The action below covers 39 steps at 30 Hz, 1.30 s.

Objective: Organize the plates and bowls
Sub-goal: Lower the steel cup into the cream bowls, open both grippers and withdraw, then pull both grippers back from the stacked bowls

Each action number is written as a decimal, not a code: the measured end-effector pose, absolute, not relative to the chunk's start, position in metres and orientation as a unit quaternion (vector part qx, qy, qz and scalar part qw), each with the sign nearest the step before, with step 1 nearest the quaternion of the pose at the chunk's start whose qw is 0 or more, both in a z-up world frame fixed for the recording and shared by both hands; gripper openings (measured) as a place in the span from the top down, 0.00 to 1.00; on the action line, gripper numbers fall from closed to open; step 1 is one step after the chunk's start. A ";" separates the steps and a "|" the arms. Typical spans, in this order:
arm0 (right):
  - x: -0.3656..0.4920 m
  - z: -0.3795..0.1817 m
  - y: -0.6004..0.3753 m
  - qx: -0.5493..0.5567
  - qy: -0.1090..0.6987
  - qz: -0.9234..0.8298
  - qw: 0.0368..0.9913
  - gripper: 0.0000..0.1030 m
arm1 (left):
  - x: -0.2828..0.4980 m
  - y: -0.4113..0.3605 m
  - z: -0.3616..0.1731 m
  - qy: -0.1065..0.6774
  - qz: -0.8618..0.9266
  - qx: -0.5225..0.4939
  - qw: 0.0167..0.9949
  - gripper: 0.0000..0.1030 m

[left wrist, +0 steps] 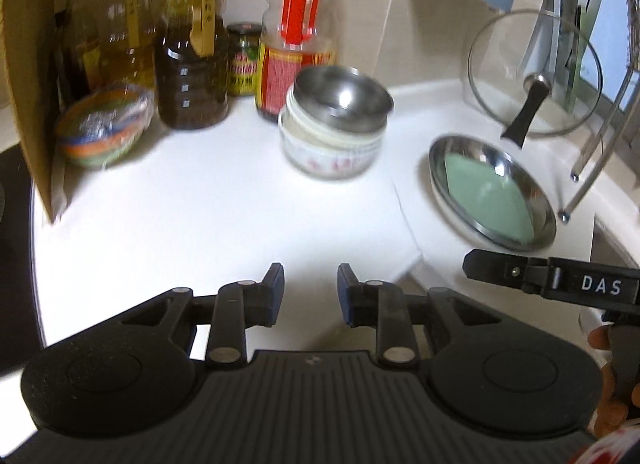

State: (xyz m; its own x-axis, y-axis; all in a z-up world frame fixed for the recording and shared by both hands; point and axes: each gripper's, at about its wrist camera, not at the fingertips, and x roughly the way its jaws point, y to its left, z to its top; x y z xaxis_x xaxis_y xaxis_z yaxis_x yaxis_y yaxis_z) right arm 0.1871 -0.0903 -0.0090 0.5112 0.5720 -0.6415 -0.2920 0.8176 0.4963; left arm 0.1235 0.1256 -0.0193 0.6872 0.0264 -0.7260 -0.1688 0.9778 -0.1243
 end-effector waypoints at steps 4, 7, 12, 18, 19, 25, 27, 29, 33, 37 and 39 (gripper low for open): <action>0.163 -0.012 -0.100 0.146 0.432 0.249 0.854 0.45 | 0.103 0.110 -0.026 0.403 0.057 -0.095 0.909 0.75; 0.148 -0.013 -0.106 0.134 0.435 0.248 0.855 0.44 | 0.088 0.097 -0.029 0.406 0.058 -0.094 0.907 0.75; 0.125 -0.014 -0.118 0.116 0.437 0.248 0.857 0.44 | 0.066 0.079 -0.030 0.408 0.060 -0.094 0.906 0.75; 0.102 -0.015 -0.130 0.111 0.441 0.254 0.854 0.43 | 0.044 0.063 -0.029 0.406 0.066 -0.093 0.907 0.75; 0.100 -0.014 -0.132 0.110 0.440 0.255 0.854 0.43 | 0.041 0.061 -0.029 0.406 0.067 -0.094 0.906 0.75; 0.086 -0.013 -0.142 0.110 0.440 0.259 0.853 0.43 | 0.026 0.051 -0.029 0.407 0.075 -0.097 0.905 0.75; 0.083 -0.013 -0.144 0.110 0.441 0.261 0.852 0.43 | 0.022 0.048 -0.030 0.407 0.077 -0.097 0.905 0.75; 0.080 -0.013 -0.147 0.110 0.441 0.262 0.851 0.43 | 0.019 0.046 -0.030 0.408 0.079 -0.097 0.904 0.75; 0.075 -0.013 -0.154 0.111 0.441 0.261 0.852 0.43 | 0.015 0.042 -0.030 0.409 0.080 -0.097 0.904 0.75; 0.074 -0.011 -0.159 0.115 0.435 0.256 0.855 0.43 | 0.014 0.039 -0.028 0.407 0.080 -0.096 0.905 0.75; 0.075 -0.010 -0.161 0.116 0.432 0.252 0.858 0.43 | 0.015 0.041 -0.027 0.406 0.082 -0.097 0.905 0.75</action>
